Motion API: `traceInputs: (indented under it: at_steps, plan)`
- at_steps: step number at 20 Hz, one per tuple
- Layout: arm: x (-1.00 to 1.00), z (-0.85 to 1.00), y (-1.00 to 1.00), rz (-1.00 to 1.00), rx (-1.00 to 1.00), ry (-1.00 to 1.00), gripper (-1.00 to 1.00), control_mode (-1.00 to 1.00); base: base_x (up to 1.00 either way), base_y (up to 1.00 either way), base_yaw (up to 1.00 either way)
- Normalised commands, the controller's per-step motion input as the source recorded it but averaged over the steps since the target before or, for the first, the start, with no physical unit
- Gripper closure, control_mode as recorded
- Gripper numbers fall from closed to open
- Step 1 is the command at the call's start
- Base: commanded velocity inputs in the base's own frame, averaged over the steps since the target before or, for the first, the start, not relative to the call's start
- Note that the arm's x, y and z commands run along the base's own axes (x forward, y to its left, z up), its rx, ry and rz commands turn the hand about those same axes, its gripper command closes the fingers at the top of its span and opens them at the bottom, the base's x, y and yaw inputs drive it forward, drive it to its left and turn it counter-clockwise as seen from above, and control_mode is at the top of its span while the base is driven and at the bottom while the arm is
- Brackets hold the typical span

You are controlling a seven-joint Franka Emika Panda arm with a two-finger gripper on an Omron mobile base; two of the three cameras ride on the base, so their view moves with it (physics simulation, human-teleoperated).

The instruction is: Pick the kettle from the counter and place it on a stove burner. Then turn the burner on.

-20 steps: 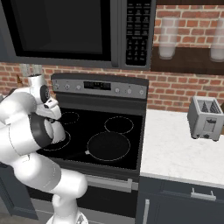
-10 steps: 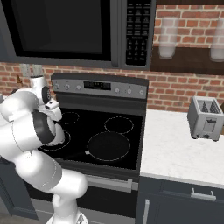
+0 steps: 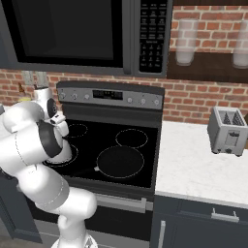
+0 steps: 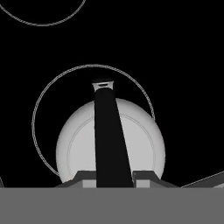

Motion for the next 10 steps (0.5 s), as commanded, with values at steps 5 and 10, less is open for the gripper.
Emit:
traceInputs:
  at_steps: [5, 10]
  plan:
    - [0.00, -0.22, 0.00, 0.00, 0.00, -0.09, 1.00, -1.00, 0.00, 0.00, 0.00]
    - [0.00, 0.00, 0.00, 0.00, 0.00, -0.18, 1.00, -1.00, 0.00, 0.00, 0.00]
